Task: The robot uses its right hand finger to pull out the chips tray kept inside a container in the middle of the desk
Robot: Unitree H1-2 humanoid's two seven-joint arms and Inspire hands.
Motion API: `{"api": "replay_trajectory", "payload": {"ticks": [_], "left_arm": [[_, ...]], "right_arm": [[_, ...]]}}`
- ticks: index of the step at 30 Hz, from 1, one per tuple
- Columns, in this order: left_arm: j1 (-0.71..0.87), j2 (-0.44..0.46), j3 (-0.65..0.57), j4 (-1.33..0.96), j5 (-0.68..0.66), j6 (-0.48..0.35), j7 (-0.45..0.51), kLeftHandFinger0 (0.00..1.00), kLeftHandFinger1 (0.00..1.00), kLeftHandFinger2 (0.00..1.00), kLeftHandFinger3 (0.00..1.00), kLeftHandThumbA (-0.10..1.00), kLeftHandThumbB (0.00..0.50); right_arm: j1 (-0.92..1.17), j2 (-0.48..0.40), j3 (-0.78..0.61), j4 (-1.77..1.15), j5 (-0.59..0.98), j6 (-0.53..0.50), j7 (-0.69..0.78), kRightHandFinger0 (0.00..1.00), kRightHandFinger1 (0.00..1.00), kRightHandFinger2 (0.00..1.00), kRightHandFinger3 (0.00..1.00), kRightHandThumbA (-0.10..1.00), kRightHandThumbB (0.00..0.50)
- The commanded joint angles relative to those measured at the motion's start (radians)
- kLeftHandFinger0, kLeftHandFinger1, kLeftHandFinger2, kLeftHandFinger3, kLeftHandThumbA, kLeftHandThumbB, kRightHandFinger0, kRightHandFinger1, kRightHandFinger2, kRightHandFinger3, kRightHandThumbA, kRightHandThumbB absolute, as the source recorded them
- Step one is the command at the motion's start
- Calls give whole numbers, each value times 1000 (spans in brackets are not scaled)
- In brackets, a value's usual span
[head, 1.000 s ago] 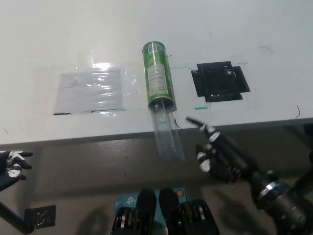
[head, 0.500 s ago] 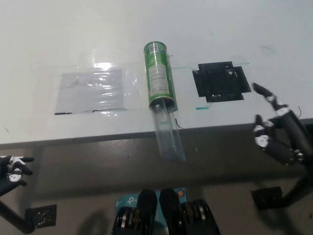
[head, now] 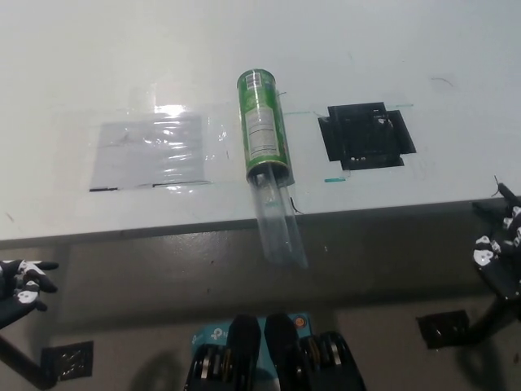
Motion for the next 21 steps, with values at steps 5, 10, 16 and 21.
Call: {"api": "replay_trajectory", "payload": {"ticks": [5, 10, 16, 21], "left_arm": [[13, -2, 25, -29, 0, 7, 17, 532, 629, 779, 967, 98, 0], [17, -19, 31, -28, -6, 7, 18, 527, 612, 756, 934, 96, 0], [19, -16, 27, -30, -2, 7, 12, 533, 618, 757, 950, 106, 0], [19, -28, 26, -31, 1, 7, 15, 527, 618, 752, 929, 99, 0]], "right_arm": [[-43, 50, -60, 91, 121, 66, -76, 0, 30, 669, 950, -100, 164], [-51, 35, -37, 95, 113, 66, -75, 0, 19, 617, 958, -100, 176], [-44, 16, -9, 97, 93, 45, -83, 0, 15, 597, 935, -100, 176], [-40, 11, -15, 82, 96, 74, -98, 0, 16, 579, 969, -100, 163]]}}
